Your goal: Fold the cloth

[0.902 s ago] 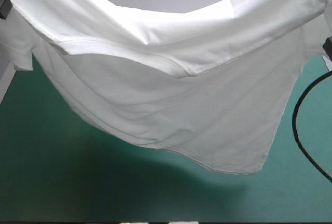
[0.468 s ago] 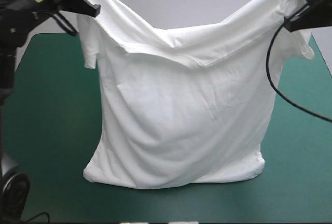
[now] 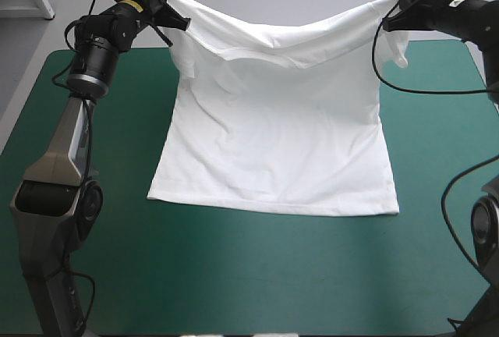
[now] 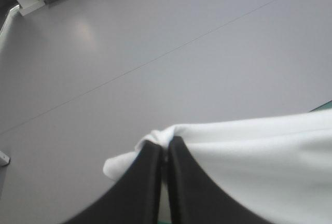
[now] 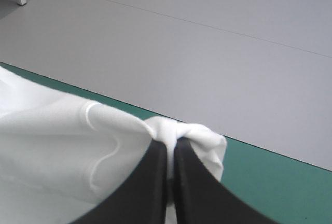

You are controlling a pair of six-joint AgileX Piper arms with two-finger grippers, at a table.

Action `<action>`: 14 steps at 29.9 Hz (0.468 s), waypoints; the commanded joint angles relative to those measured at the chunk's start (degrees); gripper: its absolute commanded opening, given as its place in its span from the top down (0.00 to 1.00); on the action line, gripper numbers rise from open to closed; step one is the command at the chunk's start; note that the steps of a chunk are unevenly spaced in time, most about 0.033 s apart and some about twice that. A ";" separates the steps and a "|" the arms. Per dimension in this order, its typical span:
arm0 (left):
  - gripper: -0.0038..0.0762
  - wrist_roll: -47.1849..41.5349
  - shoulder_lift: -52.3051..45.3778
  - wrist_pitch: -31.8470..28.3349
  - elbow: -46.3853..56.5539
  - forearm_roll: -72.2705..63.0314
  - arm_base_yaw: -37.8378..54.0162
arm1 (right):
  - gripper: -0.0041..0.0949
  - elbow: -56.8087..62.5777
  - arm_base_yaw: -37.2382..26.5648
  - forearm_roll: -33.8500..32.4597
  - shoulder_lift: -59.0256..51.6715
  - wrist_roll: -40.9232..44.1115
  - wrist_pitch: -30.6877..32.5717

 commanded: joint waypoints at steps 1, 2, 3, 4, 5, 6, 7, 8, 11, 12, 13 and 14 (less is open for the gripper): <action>0.93 -0.56 0.63 -4.87 -3.81 -0.76 1.23 | 0.96 -3.43 0.02 1.84 1.89 -2.46 -5.77; 0.93 -0.56 1.91 -4.37 -3.70 -0.76 1.25 | 0.96 -3.43 0.02 1.98 3.30 -2.91 -6.01; 0.93 -0.56 3.19 -3.65 -3.60 -0.76 1.25 | 0.96 -3.43 0.02 1.98 4.78 -2.91 -6.26; 0.93 -0.56 4.58 -2.90 -3.60 -0.91 1.25 | 0.96 -3.43 0.02 2.12 6.22 -2.91 -6.56; 0.93 -0.56 5.91 -2.41 -3.60 -1.59 1.11 | 0.96 -3.43 0.13 2.22 7.63 -3.07 -6.80; 0.93 -0.43 7.00 -2.06 -3.60 -2.27 0.95 | 0.96 -3.43 0.23 2.22 8.78 -3.07 -7.11; 0.93 0.21 8.12 -1.61 -3.60 -2.91 0.86 | 0.96 -3.43 0.49 2.35 10.17 -3.07 -7.25; 0.93 0.70 9.83 -1.04 -3.60 -3.90 0.72 | 0.96 -3.43 0.61 2.46 11.55 -3.07 -7.35; 0.93 0.70 13.37 0.65 -3.60 -5.87 0.61 | 0.94 -3.43 0.93 3.19 15.16 -3.07 -6.84; 0.92 0.70 14.42 1.67 -3.60 -5.77 0.61 | 0.93 -3.43 1.06 3.19 16.22 -3.07 -6.69; 0.92 0.70 15.23 2.60 -3.60 -5.77 0.61 | 0.89 -3.43 1.08 3.45 17.09 -3.07 -6.42; 0.90 0.70 15.79 3.41 -3.60 -5.59 0.61 | 0.84 -3.43 1.20 3.58 17.75 -3.07 -6.13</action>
